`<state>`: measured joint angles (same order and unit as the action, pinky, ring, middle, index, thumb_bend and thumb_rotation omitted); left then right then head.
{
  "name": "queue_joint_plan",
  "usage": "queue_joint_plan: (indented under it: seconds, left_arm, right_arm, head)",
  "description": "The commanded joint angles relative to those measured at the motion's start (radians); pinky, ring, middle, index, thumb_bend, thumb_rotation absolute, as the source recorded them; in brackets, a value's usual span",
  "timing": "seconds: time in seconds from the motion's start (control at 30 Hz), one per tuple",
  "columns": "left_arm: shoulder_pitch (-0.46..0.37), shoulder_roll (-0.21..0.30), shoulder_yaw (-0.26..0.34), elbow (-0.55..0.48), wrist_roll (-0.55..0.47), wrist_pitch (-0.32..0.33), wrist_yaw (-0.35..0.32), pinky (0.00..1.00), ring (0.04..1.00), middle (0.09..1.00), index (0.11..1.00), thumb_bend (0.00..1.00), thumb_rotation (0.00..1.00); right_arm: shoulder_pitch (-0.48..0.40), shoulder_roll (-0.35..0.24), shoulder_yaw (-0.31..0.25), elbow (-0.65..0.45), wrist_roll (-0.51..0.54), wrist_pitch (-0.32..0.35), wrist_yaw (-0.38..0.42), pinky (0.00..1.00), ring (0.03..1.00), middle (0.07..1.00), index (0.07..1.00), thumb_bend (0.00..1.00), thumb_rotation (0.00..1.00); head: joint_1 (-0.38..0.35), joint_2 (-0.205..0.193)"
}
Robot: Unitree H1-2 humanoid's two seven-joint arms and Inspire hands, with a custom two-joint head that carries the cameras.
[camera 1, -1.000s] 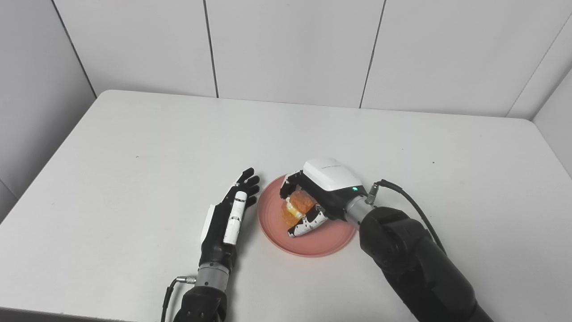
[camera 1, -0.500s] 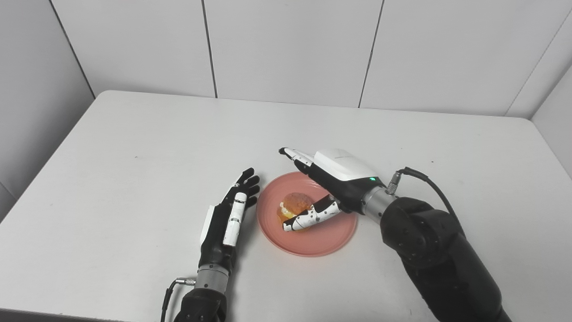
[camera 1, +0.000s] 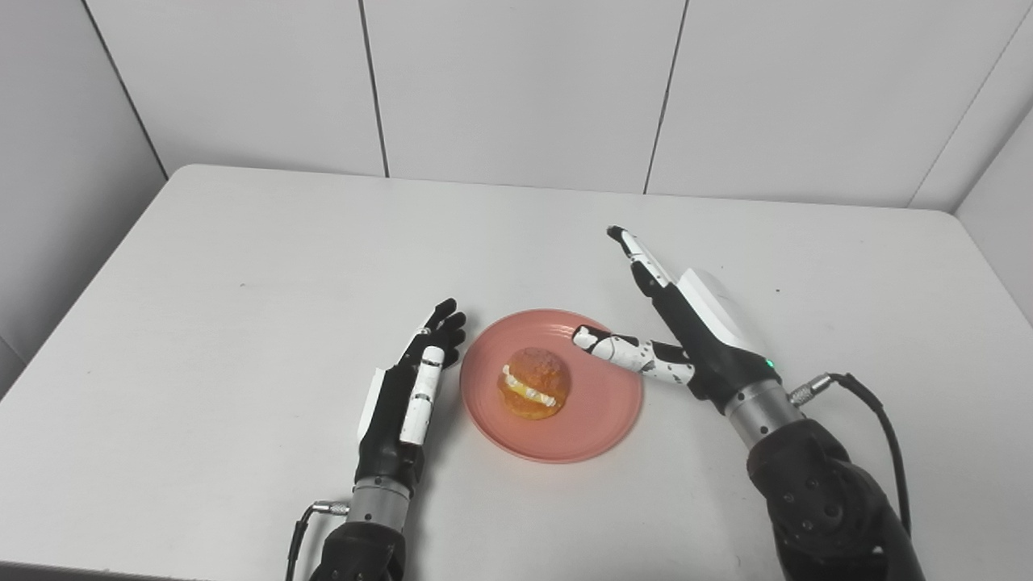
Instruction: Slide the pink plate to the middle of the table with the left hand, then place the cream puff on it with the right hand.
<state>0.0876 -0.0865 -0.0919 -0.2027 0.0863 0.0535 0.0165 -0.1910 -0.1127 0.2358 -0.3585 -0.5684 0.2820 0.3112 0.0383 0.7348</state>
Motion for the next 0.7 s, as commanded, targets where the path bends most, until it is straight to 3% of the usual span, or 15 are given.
queue_joint_plan:
  seconds: [0.0, 0.2, 0.67]
  left_arm:
    - [0.013, 0.027, -0.001, -0.037, 0.01, -0.026, -0.009, 0.92, 0.904, 0.9, 0.871, 0.5, 1.0]
    - [0.019, 0.034, 0.01, -0.04, -0.004, -0.017, -0.021, 0.93, 0.907, 0.905, 0.877, 0.5, 1.0]
    - [0.021, 0.042, 0.028, -0.018, 0.001, -0.033, -0.032, 0.92, 0.906, 0.904, 0.877, 0.5, 1.0]
  right_arm:
    - [-0.001, 0.014, -0.021, -0.029, 0.039, -0.054, -0.054, 0.89, 0.977, 1.0, 1.0, 0.68, 1.0]
    - [0.088, 0.043, -0.043, -0.004, 0.111, -0.108, -0.141, 0.92, 0.97, 0.992, 0.992, 0.6, 1.0]
    - [0.111, 0.07, -0.05, 0.111, 0.203, -0.153, -0.222, 0.91, 0.958, 0.967, 0.979, 0.59, 1.0]
  head:
    - [-0.001, 0.0]
    - [-0.003, -0.002]
    - [0.005, -0.003]
